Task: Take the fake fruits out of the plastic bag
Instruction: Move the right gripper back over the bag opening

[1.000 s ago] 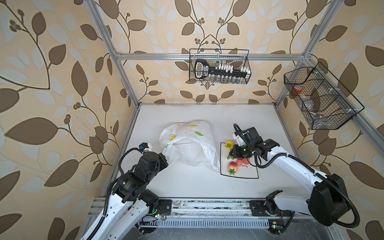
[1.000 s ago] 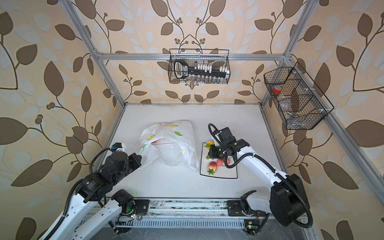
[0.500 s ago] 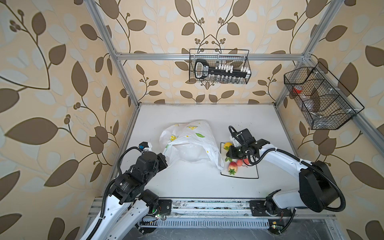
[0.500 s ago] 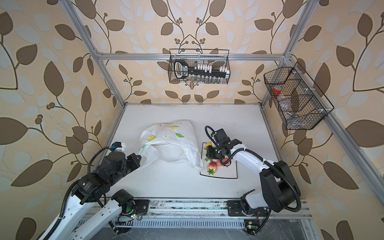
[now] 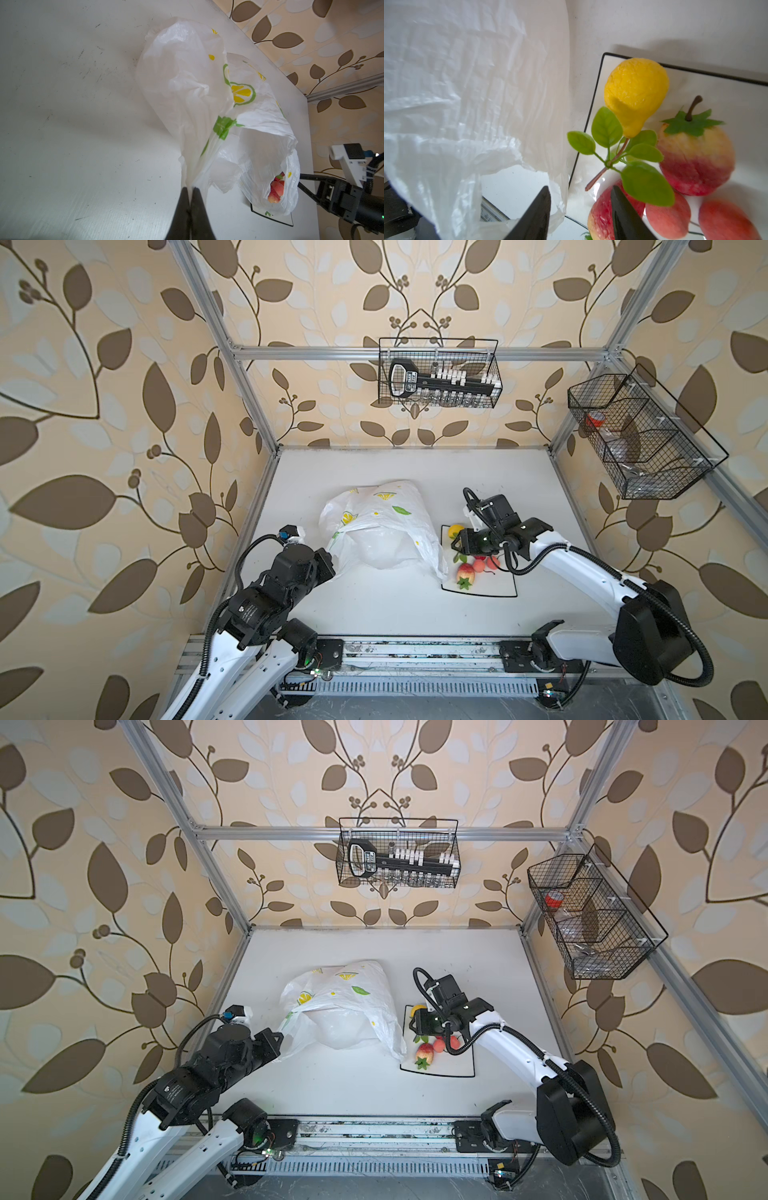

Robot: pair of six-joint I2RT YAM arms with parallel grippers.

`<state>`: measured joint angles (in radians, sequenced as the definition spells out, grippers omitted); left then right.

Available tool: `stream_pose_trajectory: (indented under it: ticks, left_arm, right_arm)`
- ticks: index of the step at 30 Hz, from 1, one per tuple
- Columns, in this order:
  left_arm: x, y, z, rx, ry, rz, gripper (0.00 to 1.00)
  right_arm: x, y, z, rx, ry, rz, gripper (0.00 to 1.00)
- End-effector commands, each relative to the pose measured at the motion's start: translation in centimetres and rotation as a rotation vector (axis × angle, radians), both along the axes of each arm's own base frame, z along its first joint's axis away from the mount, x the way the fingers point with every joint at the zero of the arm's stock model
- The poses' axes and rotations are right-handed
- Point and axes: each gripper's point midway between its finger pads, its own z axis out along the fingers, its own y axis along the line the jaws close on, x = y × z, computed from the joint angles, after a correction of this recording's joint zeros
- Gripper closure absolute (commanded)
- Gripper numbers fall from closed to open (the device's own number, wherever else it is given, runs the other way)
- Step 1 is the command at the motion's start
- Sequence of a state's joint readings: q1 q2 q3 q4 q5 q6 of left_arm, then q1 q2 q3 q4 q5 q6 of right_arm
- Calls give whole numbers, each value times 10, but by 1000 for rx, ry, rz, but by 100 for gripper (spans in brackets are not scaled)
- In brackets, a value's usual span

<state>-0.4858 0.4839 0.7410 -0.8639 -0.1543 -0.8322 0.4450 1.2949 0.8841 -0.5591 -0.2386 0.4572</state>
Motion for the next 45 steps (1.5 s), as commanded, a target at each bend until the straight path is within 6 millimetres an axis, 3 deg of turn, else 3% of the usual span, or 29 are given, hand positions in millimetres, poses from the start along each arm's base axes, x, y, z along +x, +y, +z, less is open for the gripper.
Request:
stream_pose_trajectory:
  ticks: [1,3,6,10,14,17,20,25,33,39,45]
  left_arm:
    - [-2,-5,14,-14,-35,-39,100]
    - [-2,-6,13,-17,-34,-46,100]
    - [-3,-8,13,-22,-30,-54,100]
    - [-5,-9,12,-25,-23,-61,100]
    - [-8,-10,11,-31,-15,-72,100]
    - [-13,-11,8,-33,8,-87,100]
    - [-19,-9,6,-27,24,-92,100]
    - [-26,-5,6,-18,31,-96,100]
    - [-30,-4,8,-17,37,-105,100]
    - [-32,-2,12,-18,29,-102,100]
    - [-39,1,14,-10,31,-107,100]
  right_arm:
    - [-2,-9,23,-41,-44,-2,52]
    - [-3,-3,45,-3,-93,26,55]
    - [-10,24,86,51,-214,122,59]
    - [-44,89,129,109,-418,349,64]
    - [-72,141,148,86,-642,512,67]
    - [-79,174,152,23,-801,589,73]
    - [-68,198,139,-70,-911,604,81]
    - [-39,218,89,-280,-952,616,87]
    - [-1,217,24,-698,-1027,696,92]
    - [16,215,1,-929,-1085,779,94]
    - [38,208,-25,-1006,-982,778,93]
